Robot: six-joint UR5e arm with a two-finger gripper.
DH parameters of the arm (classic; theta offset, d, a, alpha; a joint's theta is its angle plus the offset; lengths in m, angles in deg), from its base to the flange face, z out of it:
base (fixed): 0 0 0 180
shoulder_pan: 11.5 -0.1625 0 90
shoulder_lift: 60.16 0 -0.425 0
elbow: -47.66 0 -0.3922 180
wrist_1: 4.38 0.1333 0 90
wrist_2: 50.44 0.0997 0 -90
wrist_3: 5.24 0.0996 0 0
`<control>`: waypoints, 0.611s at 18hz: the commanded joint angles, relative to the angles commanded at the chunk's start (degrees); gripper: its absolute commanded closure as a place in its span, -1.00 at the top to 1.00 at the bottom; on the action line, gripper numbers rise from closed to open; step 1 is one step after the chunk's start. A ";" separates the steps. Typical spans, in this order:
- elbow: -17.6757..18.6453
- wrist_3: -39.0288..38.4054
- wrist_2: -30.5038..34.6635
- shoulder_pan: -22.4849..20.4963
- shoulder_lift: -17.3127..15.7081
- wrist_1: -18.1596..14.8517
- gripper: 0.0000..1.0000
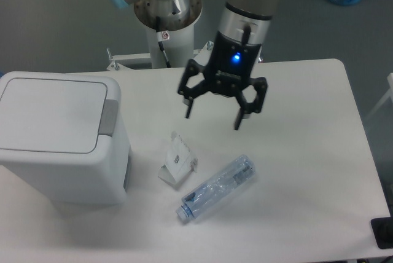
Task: Open the trash can
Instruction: 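Move the open gripper over to the grey button on the trash can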
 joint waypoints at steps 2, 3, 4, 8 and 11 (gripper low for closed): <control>-0.26 -3.16 0.35 3.25 0.17 0.09 1.00; -0.18 -4.74 0.61 4.39 0.26 -0.09 1.00; -0.18 -5.45 0.44 5.01 0.44 0.26 1.00; -1.85 -9.14 0.61 6.95 1.76 -0.35 1.00; -0.88 -9.59 0.70 7.39 1.49 -0.96 1.00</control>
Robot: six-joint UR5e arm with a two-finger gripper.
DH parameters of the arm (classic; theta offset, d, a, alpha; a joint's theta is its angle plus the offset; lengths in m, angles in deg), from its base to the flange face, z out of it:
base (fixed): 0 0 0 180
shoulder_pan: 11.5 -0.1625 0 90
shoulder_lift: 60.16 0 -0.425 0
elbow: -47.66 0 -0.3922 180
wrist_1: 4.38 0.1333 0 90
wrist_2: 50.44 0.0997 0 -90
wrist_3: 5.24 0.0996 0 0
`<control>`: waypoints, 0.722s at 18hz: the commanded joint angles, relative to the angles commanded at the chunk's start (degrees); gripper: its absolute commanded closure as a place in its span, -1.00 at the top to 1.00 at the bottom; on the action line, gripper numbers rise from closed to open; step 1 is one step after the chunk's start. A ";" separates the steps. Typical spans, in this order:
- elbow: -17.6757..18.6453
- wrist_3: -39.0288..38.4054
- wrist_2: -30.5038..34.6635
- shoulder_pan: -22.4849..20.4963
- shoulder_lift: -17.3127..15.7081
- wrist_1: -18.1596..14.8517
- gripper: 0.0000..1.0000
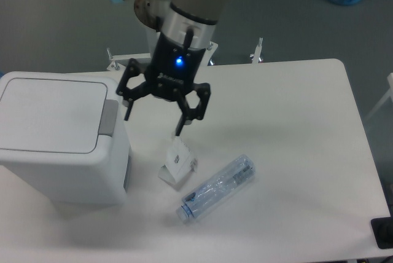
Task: Open the trash can
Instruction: 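Move the open gripper over to the grey button on the trash can, then press down on the grey lid button with the gripper fingers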
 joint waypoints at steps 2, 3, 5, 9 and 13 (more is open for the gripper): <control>0.09 0.00 0.17 0.09 -0.17 -2.71 1.00; 0.00 0.00 0.35 0.17 -0.26 -4.21 1.00; -0.26 0.09 1.05 0.79 -0.35 -6.15 1.00; -0.53 0.09 2.81 1.40 -0.26 -10.37 1.00; -1.23 0.09 4.92 2.11 0.79 -10.29 1.00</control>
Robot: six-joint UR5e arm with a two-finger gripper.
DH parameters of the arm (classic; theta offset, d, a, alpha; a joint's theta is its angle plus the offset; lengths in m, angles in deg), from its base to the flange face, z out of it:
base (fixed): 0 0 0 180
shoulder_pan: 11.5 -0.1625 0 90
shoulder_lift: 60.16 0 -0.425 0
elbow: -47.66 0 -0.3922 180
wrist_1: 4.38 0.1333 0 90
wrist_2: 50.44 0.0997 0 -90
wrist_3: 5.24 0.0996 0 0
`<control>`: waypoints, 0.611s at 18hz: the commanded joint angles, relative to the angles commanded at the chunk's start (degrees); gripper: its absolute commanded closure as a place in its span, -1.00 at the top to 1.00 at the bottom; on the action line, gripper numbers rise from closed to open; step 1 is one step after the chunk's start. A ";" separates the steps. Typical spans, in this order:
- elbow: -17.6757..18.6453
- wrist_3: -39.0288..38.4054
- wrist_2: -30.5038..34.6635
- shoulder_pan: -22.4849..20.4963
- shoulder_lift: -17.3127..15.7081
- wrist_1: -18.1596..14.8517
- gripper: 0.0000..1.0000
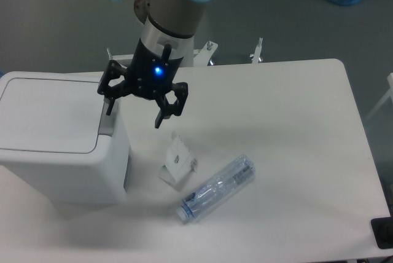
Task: Open the trash can
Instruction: 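Press down on the grey lid button with the gripper fingers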
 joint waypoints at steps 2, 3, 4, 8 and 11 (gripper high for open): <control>0.17 0.00 0.09 0.09 -0.09 0.26 1.00; 0.17 0.00 0.18 0.09 0.00 0.35 1.00; 0.17 0.00 0.61 0.09 0.09 0.44 1.00; 0.26 0.00 1.85 0.18 0.18 0.53 1.00; 0.53 0.00 1.85 0.53 0.18 0.53 1.00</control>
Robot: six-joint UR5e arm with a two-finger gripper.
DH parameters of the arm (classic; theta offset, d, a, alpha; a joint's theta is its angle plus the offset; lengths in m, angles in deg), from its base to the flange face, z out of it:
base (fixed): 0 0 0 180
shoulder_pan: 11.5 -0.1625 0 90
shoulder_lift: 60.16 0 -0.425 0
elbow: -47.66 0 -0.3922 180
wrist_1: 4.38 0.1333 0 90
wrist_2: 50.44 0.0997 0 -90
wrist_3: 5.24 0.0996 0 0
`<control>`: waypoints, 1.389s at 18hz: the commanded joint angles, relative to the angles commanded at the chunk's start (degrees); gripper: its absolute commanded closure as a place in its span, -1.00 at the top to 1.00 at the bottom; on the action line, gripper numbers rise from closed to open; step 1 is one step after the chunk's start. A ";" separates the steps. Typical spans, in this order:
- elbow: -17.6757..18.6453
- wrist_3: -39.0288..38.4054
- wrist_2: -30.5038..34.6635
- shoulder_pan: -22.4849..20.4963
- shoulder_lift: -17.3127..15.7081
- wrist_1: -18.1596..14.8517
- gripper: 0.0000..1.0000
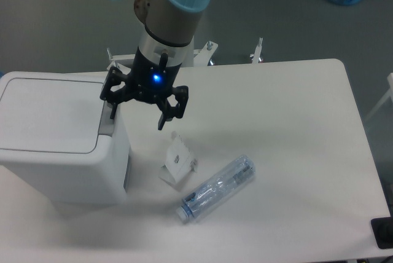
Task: Open the trash can
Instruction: 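Press down on the grey lid button with the gripper fingers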
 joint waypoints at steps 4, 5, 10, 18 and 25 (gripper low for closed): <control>0.18 0.00 0.00 0.09 0.44 -0.18 1.00; 0.18 -0.09 0.00 0.18 0.53 -0.18 1.00; 0.00 -0.18 0.00 0.62 0.88 -0.18 1.00; -0.79 -0.18 0.09 0.62 0.88 -0.26 1.00; -0.88 -0.18 1.92 0.62 1.23 -0.26 1.00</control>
